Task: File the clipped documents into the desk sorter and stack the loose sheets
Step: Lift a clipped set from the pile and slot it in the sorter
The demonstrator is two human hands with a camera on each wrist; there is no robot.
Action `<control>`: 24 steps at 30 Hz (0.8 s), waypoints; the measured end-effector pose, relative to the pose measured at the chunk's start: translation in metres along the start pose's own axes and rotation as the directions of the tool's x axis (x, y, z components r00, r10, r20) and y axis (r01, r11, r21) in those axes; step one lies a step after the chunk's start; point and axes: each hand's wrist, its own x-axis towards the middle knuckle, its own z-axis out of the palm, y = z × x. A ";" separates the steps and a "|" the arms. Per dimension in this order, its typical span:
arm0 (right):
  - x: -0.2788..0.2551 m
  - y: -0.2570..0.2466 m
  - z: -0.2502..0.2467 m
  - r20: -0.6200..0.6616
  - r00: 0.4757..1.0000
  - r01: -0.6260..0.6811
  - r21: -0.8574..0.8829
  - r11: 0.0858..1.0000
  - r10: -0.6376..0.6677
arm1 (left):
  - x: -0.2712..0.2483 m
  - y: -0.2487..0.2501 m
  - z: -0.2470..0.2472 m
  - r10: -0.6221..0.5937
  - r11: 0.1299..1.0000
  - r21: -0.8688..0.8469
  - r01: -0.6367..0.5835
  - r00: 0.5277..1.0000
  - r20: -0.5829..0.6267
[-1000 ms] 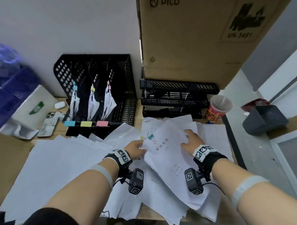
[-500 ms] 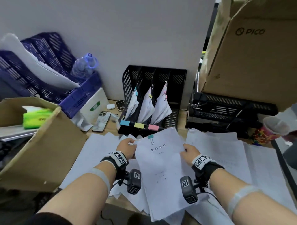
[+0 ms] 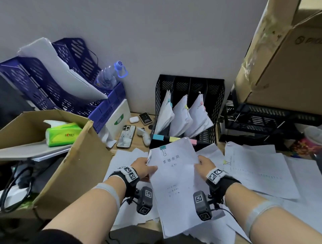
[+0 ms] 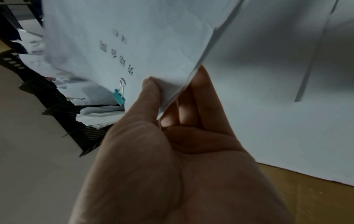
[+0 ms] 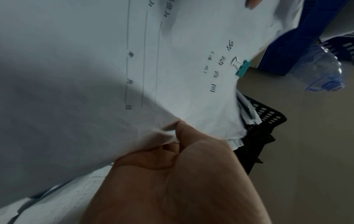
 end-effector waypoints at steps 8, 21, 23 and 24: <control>-0.041 -0.078 0.006 0.054 0.998 0.049 -0.105 0.993 -0.044 | -0.005 0.045 -0.017 0.233 0.972 0.044 -0.231 0.971 -0.048; -0.069 -0.146 -0.057 -0.183 0.961 0.202 -0.042 0.979 -0.206 | 0.001 0.117 -0.001 0.549 0.831 -0.095 -0.548 0.836 -0.021; -0.071 -0.153 -0.077 -0.216 0.942 0.273 0.042 0.961 -0.257 | 0.027 0.113 0.001 0.530 0.845 0.150 -0.514 0.841 -0.104; -0.071 -0.156 -0.084 -0.240 0.929 0.304 0.062 0.951 -0.281 | 0.038 0.107 0.000 0.509 0.844 0.252 -0.473 0.855 -0.100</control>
